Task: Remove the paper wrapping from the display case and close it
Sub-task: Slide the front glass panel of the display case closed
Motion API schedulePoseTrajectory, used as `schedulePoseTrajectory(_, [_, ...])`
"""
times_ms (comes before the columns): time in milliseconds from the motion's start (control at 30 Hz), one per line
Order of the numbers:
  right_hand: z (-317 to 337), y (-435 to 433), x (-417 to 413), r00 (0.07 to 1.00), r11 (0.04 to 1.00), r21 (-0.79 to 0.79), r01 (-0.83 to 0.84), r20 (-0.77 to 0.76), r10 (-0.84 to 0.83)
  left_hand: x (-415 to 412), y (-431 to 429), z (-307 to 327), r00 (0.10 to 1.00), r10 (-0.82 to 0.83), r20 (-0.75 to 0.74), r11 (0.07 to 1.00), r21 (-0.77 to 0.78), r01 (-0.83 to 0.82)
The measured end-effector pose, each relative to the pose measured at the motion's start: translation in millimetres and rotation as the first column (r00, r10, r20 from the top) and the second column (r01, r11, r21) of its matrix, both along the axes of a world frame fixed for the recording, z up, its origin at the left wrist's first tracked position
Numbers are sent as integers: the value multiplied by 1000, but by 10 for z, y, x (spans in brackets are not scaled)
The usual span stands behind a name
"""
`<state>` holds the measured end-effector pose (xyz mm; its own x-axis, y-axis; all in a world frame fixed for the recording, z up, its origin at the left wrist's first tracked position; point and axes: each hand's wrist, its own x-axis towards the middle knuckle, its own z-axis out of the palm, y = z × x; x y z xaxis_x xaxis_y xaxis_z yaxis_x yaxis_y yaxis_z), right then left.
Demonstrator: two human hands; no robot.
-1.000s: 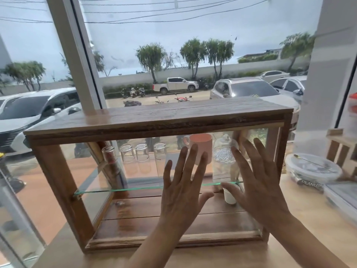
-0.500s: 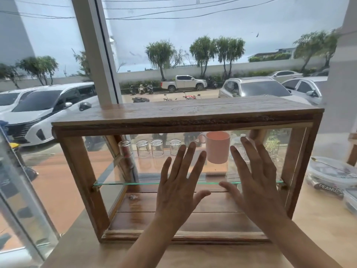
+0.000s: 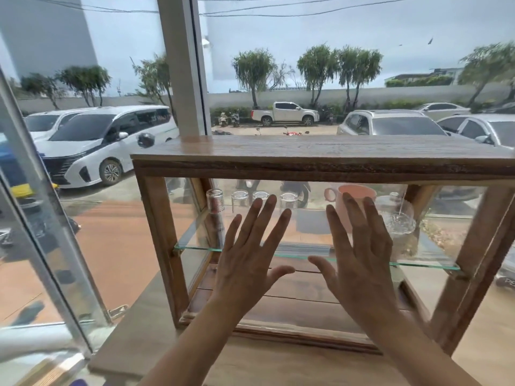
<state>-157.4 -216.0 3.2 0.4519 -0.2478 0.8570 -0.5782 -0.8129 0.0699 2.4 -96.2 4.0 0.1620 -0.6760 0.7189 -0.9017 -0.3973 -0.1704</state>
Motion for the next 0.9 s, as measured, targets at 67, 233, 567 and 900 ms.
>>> schedulePoseTrajectory(67, [-2,67,84,1000,1000,8,-1,3,1,84,69,0,1000,11,4,1000,10,-11])
schedulePoseTrajectory(233, [9,225,285,1000,999,35,-20,-2,20,282,207,4,999,35,13,999,17,-35])
schedulePoseTrajectory(567, [22,518,649,999,998,43,-45,-10,46,610,526,24,999,42,-9,999,2,-42])
schedulePoseTrajectory(900, [11,690,904,998,997,73,-13,-59,17,823,695,36,999,28,-39,1000,-5,-28])
